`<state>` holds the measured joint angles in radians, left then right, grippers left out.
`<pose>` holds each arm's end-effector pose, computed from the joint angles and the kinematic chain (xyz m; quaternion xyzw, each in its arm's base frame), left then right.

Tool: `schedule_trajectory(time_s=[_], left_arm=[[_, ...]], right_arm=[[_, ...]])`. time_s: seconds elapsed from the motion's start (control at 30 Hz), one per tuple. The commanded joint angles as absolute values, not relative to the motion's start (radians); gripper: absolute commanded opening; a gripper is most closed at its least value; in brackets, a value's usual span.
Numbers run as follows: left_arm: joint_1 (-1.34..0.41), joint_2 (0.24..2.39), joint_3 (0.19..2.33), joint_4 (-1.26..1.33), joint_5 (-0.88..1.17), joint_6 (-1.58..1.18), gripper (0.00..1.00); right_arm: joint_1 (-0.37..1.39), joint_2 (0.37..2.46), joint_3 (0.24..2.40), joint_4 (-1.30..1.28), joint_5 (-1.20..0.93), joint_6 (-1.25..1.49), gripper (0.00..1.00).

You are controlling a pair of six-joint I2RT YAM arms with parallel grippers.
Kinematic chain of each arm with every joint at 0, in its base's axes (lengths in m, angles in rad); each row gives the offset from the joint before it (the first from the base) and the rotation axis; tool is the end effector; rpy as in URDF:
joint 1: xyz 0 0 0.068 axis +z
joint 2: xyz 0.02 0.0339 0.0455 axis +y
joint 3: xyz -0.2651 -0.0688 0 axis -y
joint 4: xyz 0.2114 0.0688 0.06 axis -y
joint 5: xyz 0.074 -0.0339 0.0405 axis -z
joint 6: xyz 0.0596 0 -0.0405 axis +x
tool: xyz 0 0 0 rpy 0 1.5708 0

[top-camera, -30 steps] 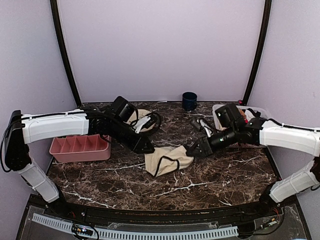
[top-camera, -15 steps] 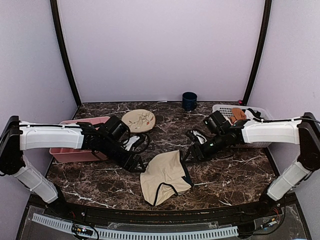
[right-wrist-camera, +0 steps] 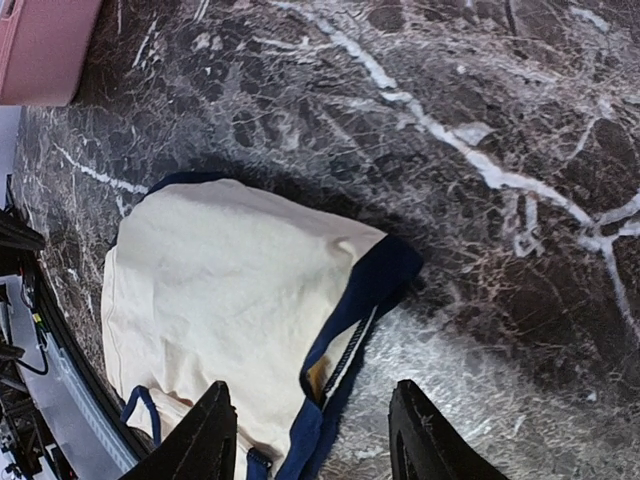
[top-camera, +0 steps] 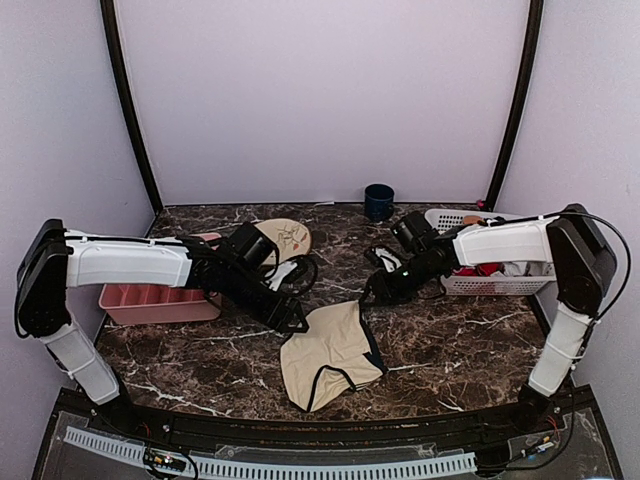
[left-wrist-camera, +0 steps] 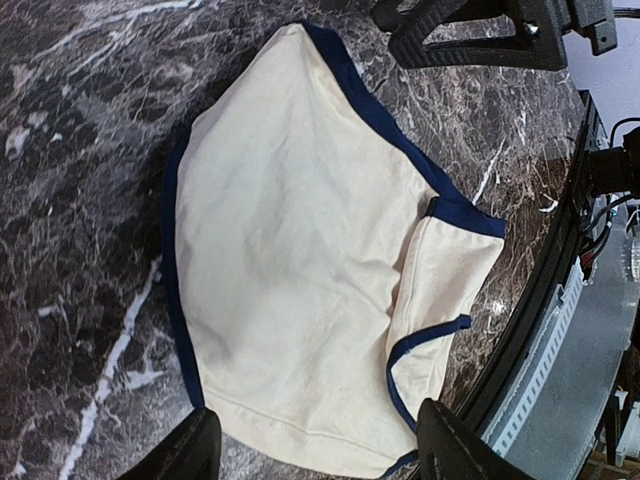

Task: Roll the underwear
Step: Pick up the underwear from the center of the board.

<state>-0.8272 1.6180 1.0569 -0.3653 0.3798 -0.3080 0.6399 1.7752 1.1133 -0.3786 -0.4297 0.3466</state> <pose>0.2011 -0.2513 0.2132 0.2969 0.8849 -0.3181 0.1659 0.2597 0.2243 0.1799 -0.1930 0.9246 0.3025 0.1281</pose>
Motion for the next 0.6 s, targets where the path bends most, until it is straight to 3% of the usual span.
schedule_trajectory(time_s=[0.0,0.4,0.43,0.53,0.57], left_arm=[[-0.822,1.652,1.114,-0.361,0.410,-0.255,0.70],[-0.802,1.646,1.110,-0.348,0.402,-0.270,0.70],[-0.801,1.643,1.107,-0.349,0.399,-0.272,0.70],[-0.792,1.626,1.093,-0.346,0.386,-0.284,0.70],[-0.786,1.616,1.086,-0.343,0.379,-0.292,0.70]], right_arm=[[0.611,1.834,1.183,-0.379,-0.418,0.295,0.51],[0.608,2.008,1.277,-0.381,-0.521,0.212,0.42],[0.608,2.021,1.284,-0.388,-0.534,0.206,0.37],[0.608,2.038,1.343,-0.440,-0.554,0.182,0.06],[0.608,2.027,1.372,-0.454,-0.561,0.181,0.00]])
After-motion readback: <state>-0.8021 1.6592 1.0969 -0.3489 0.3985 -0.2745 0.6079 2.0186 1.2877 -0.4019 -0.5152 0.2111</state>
